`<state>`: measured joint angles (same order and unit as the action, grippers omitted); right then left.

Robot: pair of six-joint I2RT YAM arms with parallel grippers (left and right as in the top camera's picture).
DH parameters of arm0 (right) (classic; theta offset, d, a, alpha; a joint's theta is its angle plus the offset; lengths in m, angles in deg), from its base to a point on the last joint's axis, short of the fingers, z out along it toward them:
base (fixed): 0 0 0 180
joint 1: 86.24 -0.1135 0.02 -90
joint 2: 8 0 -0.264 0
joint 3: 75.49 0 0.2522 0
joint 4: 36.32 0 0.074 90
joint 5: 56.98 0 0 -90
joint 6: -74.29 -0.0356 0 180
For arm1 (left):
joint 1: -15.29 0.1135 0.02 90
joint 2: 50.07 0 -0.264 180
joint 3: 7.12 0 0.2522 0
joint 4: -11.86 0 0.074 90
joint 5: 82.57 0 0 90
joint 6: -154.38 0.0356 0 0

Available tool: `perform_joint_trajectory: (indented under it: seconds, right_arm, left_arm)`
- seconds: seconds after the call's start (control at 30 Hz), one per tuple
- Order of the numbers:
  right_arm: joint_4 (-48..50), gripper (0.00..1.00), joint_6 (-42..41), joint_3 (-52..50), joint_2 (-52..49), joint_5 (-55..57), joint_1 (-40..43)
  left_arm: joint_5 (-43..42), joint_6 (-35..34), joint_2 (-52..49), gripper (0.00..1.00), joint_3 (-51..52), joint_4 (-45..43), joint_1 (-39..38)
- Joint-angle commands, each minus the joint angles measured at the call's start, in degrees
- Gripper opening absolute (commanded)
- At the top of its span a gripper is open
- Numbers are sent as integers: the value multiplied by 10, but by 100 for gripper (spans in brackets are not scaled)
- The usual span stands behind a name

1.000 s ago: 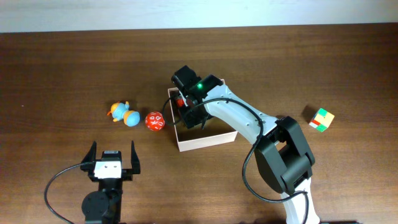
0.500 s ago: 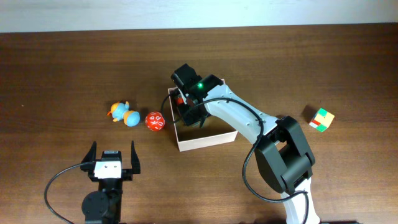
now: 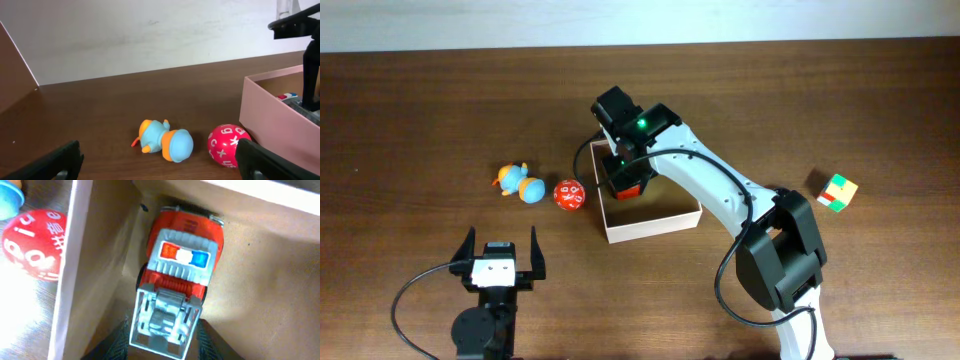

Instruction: Pack container

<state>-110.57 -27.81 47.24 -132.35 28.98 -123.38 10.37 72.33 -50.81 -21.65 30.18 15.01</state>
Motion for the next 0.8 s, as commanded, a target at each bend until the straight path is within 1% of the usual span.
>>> perform_joint_trajectory:
  seconds: [0.0, 0.07, 0.1, 0.13, 0.17, 0.2, 0.27, 0.33, 0.47, 0.7, 0.73, 0.77]
  right_arm:
    - [-9, 38, -6, 11, 0, -3, 3]
    - [-12, 39, -6, 11, 0, -5, 1]
    - [-13, 46, -6, 11, 0, -5, 1]
    - [-13, 61, -5, 11, 0, -5, 1]
    - [-13, 69, -5, 11, 0, -4, 1]
    - [-12, 72, -3, 11, 0, -4, 1]
    - [-6, 74, -3, 12, 0, 3, 2]
    - [1, 73, -2, 12, 0, 8, 4]
    - [2, 59, -2, 23, 0, 13, 9]
    - [-17, 41, -2, 52, 0, 26, 32]
    - [-18, 38, -2, 52, 0, 28, 36]
    - [-24, 32, -2, 52, 0, 36, 43]
  left_arm:
    - [-6, 7, 4, 99, 3, 0, -2]
    - [-6, 7, 4, 99, 3, 0, -2]
    - [-6, 7, 4, 99, 3, 0, -2]
    - [-6, 7, 4, 99, 3, 0, -2]
    - [-6, 7, 4, 99, 3, 0, -2]
    - [-6, 7, 4, 99, 3, 0, -2]
    - [-6, 7, 4, 99, 3, 0, -2]
    - [-6, 7, 4, 99, 3, 0, -2]
    - [-6, 7, 4, 99, 3, 0, -2]
    - [-6, 7, 4, 99, 3, 0, -2]
    - [-6, 7, 4, 99, 3, 0, -2]
    - [-6, 7, 4, 99, 3, 0, -2]
